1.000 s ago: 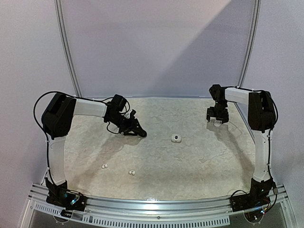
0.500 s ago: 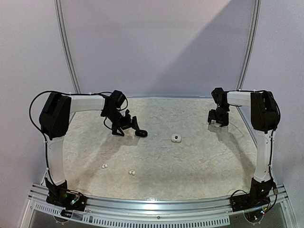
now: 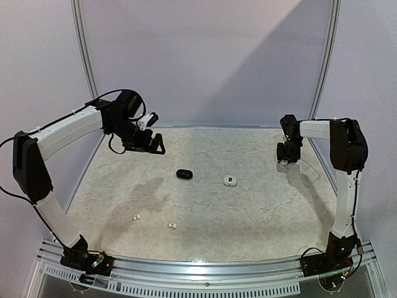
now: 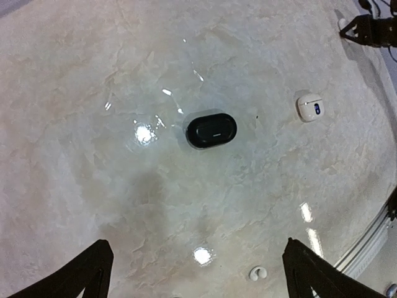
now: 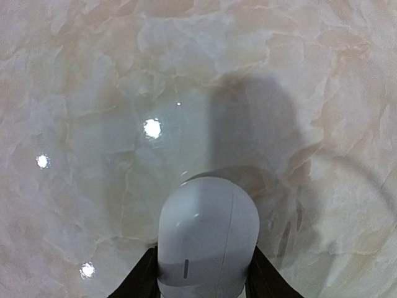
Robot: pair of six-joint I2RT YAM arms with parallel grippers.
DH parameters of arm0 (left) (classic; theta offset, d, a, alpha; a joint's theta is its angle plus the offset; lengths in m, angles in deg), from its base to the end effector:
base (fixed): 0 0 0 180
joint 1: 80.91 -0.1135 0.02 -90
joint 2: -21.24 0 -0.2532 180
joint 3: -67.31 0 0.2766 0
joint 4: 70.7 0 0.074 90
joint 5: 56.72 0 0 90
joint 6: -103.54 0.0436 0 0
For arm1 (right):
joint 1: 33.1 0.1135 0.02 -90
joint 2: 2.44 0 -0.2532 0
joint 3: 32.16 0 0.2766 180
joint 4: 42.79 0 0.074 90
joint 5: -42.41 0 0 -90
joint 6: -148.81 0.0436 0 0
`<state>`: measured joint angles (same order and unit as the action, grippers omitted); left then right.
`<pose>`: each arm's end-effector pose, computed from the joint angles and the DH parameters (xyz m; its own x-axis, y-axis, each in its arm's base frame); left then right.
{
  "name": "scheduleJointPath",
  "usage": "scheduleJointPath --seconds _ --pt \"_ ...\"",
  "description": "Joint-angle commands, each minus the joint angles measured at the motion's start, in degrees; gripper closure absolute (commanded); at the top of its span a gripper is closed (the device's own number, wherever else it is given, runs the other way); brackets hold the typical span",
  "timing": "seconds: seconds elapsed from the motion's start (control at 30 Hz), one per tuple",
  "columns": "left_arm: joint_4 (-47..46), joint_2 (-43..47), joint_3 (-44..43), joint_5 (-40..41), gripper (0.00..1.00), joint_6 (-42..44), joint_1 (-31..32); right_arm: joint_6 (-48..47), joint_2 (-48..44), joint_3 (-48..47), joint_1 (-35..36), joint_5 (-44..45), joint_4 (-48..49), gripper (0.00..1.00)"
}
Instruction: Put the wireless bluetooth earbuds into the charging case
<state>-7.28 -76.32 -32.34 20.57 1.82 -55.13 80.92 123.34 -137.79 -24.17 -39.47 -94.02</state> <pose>0.3431 -0.1764 0.2723 -0.8791 0.2045 -0.4305 0.3480 0.8927 -0.2865 0.4604 0.0661 0.1126 -0.9084 0.2344 -0.3462 0.2513 0.9679 -0.0038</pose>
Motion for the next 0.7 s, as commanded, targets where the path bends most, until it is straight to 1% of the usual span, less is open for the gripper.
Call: scheduleJointPath --seconds 0.0,0.07,0.13,0.17,0.2,0.23,0.3,0.33,0.37,0.4,0.47,0.53,0.6,0.67 --pt "0.7 6.4 2.6 2.8 0.02 9.7 -0.6 -6.9 -0.5 1.3 0.1 -2.8 3.6 0.8" --pt "0.9 10.7 4.5 1.8 0.02 11.5 -1.1 -10.3 -4.6 2.5 2.1 -3.3 7.0 0.82" --pt "0.5 15.3 7.5 -2.0 0.03 13.0 -2.3 -18.2 -10.0 4.8 6.6 -2.9 12.4 0.83" --pt "-0.1 17.4 9.1 -4.4 0.03 13.5 -3.0 -21.8 -14.4 6.2 9.6 -2.7 15.0 0.83" --pt "-1.1 19.6 10.8 -6.9 0.03 13.8 -3.8 -28.7 -18.1 7.8 12.9 -2.5 17.6 0.83" --pt "-3.0 21.8 12.6 -9.5 0.03 14.1 -4.3 -32.4 -20.7 9.3 16.4 -2.0 20.1 0.83" --pt "-8.8 26.4 16.6 -15.0 0.03 14.5 -4.7 -40.3 -27.0 11.4 22.9 -3.9 24.0 0.84" --pt "-12.4 28.2 18.3 -17.9 0.03 14.2 -4.7 -45.4 -29.6 12.4 26.0 -5.1 25.7 0.84" --pt "-16.2 29.8 19.8 -21.1 0.04 13.4 -4.7 -48.9 -31.3 12.7 28.9 -5.2 27.6 0.83" --pt "-21.9 30.8 21.1 -24.1 0.05 12.2 -4.6 -50.7 -33.4 12.4 31.5 -5.7 28.7 0.83" --pt "-30.0 31.7 23.8 -27.6 0.06 7.1 -4.3 -53.7 -35.0 10.6 35.6 -6.6 29.1 0.83" --pt "-35.1 31.5 24.5 -28.1 0.07 3.0 -3.5 -56.6 -35.4 8.4 39.7 -6.9 28.5 0.83" --pt "-34.9 31.3 23.4 -28.2 0.08 4.1 -1.9 -59.5 -35.0 6.8 42.5 -6.8 28.7 0.84" --pt "-33.9 31.7 22.6 -27.1 0.07 7.7 0.7 -61.9 -34.8 5.9 44.2 -7.4 29.4 0.83"
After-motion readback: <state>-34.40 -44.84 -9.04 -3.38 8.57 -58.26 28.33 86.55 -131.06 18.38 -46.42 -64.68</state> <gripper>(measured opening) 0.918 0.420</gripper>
